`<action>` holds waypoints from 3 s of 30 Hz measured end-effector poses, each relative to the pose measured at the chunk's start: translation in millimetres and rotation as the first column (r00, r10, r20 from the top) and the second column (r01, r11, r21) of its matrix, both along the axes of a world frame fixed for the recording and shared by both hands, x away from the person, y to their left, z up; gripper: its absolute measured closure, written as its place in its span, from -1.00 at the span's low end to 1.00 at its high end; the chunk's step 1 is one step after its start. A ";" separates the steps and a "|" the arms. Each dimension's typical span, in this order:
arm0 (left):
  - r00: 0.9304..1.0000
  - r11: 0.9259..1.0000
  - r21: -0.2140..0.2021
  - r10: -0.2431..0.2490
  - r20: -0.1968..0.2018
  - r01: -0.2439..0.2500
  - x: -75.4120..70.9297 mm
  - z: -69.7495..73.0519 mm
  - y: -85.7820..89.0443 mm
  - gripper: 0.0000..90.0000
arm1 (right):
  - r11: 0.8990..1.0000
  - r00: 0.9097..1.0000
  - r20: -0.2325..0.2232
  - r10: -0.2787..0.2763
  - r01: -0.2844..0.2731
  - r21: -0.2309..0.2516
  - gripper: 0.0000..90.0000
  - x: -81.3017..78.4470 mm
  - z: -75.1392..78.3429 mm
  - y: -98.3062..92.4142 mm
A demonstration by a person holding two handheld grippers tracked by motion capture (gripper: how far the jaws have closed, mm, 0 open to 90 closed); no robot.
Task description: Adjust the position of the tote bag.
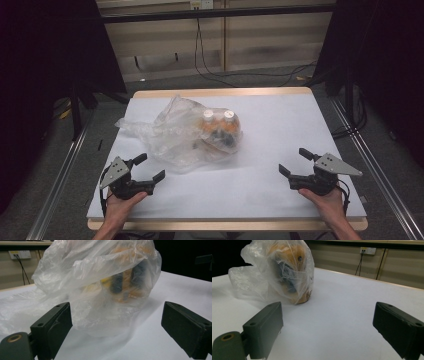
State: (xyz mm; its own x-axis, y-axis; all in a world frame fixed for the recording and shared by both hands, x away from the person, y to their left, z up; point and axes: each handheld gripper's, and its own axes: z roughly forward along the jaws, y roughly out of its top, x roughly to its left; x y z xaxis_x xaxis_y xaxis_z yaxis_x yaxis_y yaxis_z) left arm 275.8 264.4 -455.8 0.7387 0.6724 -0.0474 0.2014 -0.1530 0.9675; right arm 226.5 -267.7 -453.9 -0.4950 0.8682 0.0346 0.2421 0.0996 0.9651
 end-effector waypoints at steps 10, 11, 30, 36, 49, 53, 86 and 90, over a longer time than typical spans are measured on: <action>1.000 1.000 0.031 -0.001 -0.007 0.001 0.7 0.7 -5.4 -0.76 | 1.000 1.000 0.016 0.005 -0.005 0.015 -0.72 1.1 3.3 1.3; 1.000 1.000 0.030 -0.002 -0.009 0.002 0.7 0.6 -5.7 -0.75 | 1.000 1.000 0.017 0.008 -0.008 0.011 -0.72 1.9 3.4 1.2; 0.999 0.999 0.028 -0.027 -0.025 0.027 -3.0 3.8 -4.7 -0.54 | 0.992 0.992 -0.005 0.130 -0.130 -0.006 -0.42 10.9 15.4 26.4; 0.999 0.999 0.035 -0.039 -0.002 0.039 -4.4 7.7 -7.0 -0.45 | 0.975 0.973 -0.059 0.221 -0.223 -0.015 -0.11 11.6 24.9 42.4; 0.999 0.999 0.030 -0.045 -0.016 0.045 -1.5 9.8 -7.5 -0.28 | 0.946 0.941 -0.103 0.323 -0.325 -0.004 0.10 38.0 37.1 85.5; 0.999 0.999 0.019 -0.050 -0.018 0.051 0.4 9.7 -4.0 -0.17 | 0.933 0.928 -0.107 0.358 -0.360 -0.001 0.17 48.8 41.7 104.1; 0.997 0.999 0.032 -0.034 -0.067 0.036 8.2 4.5 2.4 0.09 | 0.870 0.872 -0.127 0.473 -0.485 -0.088 0.20 114.9 79.5 226.0; 0.997 0.999 0.028 -0.042 -0.071 0.044 6.9 3.5 2.8 0.06 | 0.870 0.877 -0.141 0.460 -0.477 -0.127 0.20 125.6 83.2 237.2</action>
